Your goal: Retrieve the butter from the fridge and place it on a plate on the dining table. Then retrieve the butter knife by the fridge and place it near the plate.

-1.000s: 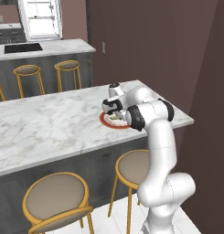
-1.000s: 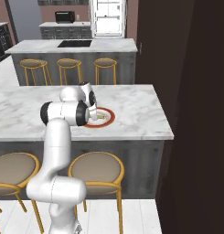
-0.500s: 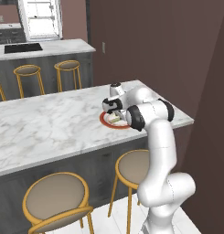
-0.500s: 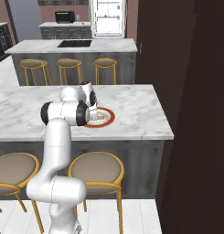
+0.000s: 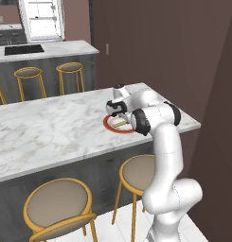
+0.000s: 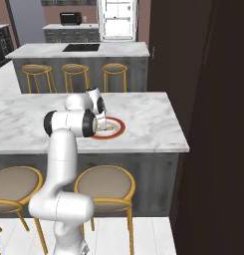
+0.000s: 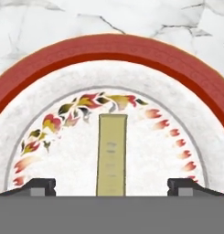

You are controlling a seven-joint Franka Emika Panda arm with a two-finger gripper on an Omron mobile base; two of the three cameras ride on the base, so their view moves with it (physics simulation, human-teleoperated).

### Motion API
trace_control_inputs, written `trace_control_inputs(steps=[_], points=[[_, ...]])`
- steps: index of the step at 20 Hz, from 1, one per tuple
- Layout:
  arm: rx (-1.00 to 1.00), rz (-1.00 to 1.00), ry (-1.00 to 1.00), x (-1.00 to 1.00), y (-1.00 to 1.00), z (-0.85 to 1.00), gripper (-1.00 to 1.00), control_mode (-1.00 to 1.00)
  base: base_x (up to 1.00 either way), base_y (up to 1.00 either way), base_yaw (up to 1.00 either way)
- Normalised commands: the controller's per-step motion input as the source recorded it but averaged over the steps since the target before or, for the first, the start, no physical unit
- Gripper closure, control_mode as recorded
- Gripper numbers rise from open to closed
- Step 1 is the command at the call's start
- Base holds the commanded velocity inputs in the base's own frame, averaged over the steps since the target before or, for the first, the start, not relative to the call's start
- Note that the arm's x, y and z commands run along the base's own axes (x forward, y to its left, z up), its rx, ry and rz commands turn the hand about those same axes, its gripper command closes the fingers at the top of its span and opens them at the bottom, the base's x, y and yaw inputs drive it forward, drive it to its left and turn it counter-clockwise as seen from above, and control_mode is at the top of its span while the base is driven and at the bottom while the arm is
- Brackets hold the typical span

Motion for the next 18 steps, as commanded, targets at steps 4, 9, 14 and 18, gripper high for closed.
trace_control_inputs(steps=[4,9,14,18], points=[[-0.03,-0.04,-0.01,-0.36,0.00,0.67,-1.00,-1.00,0.00,0.00,0.00],[0.00,0.03,0.02,-0.70,-0.04,0.69,-1.00,-1.00,0.00,0.00,0.00],[0.02,0.12,0.07,-0.97,-0.16,0.35,-1.00,-1.00,0.00,0.00,0.00],[-0.04,0.40,0.07,-1.00,0.00,0.56,-1.00,-1.00,0.00,0.00,0.00]])
